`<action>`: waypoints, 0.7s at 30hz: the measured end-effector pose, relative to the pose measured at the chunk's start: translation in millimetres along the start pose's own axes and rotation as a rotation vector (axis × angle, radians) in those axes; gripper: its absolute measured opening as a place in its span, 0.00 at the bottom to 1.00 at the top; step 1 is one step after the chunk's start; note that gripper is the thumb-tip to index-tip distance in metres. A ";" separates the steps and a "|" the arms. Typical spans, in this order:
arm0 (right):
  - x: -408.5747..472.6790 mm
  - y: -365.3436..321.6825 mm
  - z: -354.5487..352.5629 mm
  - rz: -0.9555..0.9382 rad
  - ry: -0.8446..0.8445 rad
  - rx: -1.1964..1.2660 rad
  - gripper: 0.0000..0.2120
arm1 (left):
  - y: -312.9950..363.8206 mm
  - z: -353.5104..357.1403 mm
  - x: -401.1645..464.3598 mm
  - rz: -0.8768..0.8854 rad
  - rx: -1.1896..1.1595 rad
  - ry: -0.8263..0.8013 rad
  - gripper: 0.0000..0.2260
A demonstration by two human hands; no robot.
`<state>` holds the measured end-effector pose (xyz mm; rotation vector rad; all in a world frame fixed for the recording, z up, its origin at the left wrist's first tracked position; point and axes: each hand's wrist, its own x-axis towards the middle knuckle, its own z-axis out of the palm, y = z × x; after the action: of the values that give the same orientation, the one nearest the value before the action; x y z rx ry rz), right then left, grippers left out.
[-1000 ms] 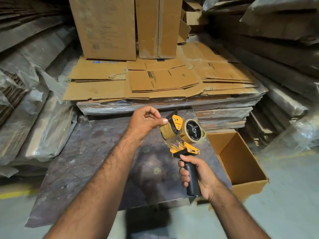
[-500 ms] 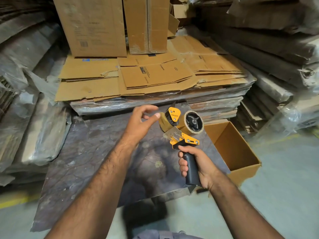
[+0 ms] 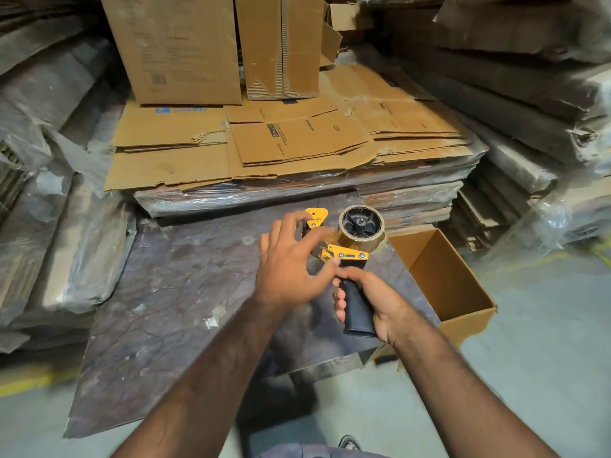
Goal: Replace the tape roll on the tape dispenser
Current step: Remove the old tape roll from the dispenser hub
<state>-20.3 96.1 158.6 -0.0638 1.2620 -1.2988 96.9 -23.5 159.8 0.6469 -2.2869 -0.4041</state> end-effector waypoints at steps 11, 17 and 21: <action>-0.1 0.6 -4.9 0.064 -0.045 -0.026 0.11 | -27.9 9.9 8.2 -0.088 -0.159 -0.060 0.03; 0.9 -11.6 -12.6 0.026 0.017 0.020 0.12 | -20.8 17.2 0.9 -0.117 -0.233 -0.117 0.11; 0.2 -17.9 -16.3 0.017 0.029 -0.039 0.12 | -16.0 17.4 3.1 -0.122 -0.289 -0.047 0.07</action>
<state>-43.7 99.0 163.6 -0.0620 1.3107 -1.2645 87.9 -36.8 142.0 0.6348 -2.1811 -0.7987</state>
